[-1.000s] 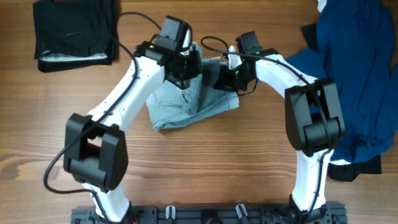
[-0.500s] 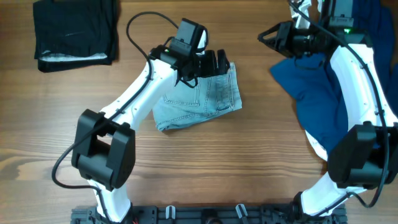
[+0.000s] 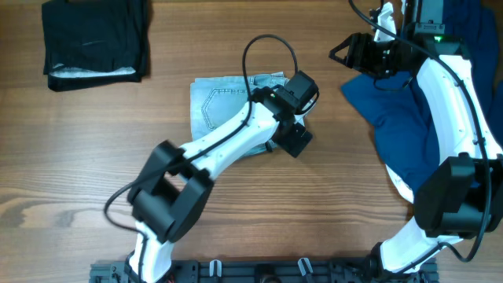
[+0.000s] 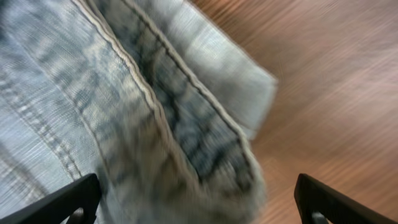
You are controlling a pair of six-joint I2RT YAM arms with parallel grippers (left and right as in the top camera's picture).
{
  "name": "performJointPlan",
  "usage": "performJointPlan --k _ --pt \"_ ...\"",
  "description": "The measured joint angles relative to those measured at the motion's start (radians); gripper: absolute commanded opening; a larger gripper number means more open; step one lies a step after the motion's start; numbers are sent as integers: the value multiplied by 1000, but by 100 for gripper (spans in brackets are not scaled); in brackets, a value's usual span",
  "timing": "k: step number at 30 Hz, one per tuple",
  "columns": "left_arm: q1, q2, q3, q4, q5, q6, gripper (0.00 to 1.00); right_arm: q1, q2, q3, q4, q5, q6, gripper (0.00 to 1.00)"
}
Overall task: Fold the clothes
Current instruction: 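Carry the folded shorts with the left gripper onto the black garment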
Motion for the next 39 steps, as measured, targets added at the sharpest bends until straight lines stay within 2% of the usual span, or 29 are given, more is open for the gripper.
performJointPlan --k 6,7,8,11,12,13,18,20,24,25,28,31,35,39 --pt "-1 113 1 113 -42 0 100 0 0 0 -3 3 -3 64" --pt "-1 126 7 127 -60 -1 96 0 0 0 -3 3 -3 64" --pt "-2 131 10 138 -69 -1 88 0 0 0 -2 3 -3 64" --pt "-5 157 32 171 -115 0 49 0 0 0 -2 12 -3 64" --pt "-3 166 41 175 -128 2 25 0 0 0 -2 15 -3 64" --pt "-2 177 53 179 -154 3 4 0 0 0 -2 16 -3 64" --pt "-2 186 66 164 -222 18 4 0 0 0 -3 22 -3 64" --pt "-4 185 73 144 -249 -26 4 0 0 0 -3 23 -3 63" --pt "91 163 106 -55 -261 -106 4 0 0 0 -2 23 -3 63" --pt "175 147 127 -113 -263 -126 4 0 0 0 -2 24 -3 64" --pt "406 29 208 -141 -282 -157 4 0 0 0 -2 26 -3 64" --pt "552 -137 277 -133 -294 -166 4 0 0 0 4 26 -3 64" --pt "720 -254 309 -76 -291 -160 4 0 0 0 12 26 -3 64" --pt "898 -261 308 52 -326 -151 4 0 0 0 19 26 -3 64"
